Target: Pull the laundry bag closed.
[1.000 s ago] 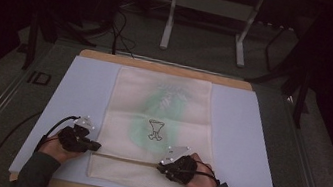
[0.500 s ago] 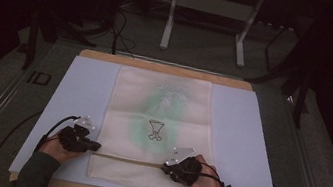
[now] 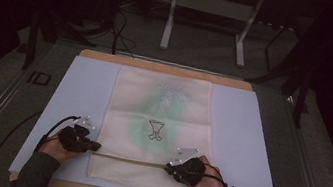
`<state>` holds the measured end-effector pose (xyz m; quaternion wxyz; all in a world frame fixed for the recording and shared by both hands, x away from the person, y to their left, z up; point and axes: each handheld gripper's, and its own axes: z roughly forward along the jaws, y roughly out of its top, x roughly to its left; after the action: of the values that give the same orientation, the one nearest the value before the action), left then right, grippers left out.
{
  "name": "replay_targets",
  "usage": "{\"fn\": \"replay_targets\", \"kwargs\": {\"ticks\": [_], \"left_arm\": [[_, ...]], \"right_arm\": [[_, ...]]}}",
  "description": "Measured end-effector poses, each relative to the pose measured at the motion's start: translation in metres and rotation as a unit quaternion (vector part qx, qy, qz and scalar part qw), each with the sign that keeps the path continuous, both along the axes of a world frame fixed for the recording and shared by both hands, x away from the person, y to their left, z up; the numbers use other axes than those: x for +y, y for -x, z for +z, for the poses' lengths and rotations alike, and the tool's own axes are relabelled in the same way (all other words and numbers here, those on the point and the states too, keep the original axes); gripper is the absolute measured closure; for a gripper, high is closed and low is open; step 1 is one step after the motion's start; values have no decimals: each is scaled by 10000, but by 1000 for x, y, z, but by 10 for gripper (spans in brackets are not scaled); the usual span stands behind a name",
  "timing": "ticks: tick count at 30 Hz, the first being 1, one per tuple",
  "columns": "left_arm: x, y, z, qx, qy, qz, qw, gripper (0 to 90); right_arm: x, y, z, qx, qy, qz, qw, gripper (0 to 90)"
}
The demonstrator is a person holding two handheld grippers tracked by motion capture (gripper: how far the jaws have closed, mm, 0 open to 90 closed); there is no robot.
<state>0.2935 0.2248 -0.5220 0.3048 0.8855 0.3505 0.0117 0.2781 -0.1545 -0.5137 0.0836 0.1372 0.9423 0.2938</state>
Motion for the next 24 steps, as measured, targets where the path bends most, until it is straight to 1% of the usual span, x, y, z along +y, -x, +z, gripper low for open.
{"fn": "replay_targets", "kwargs": {"ticks": [6, 17, 24], "left_arm": [[0, 0, 0, 2, 6, 8, 10000, 900], [0, 0, 0, 4, 2, 5, 10000, 900], [0, 0, 0, -5, -1, 3, 10000, 900]], "right_arm": [[-4, 0, 1, -10, -4, -21, 10000, 821], [-16, 1, 1, -11, -9, -160, 9999, 821], [-20, 3, 0, 17, 19, -174, 9998, 821]]}}
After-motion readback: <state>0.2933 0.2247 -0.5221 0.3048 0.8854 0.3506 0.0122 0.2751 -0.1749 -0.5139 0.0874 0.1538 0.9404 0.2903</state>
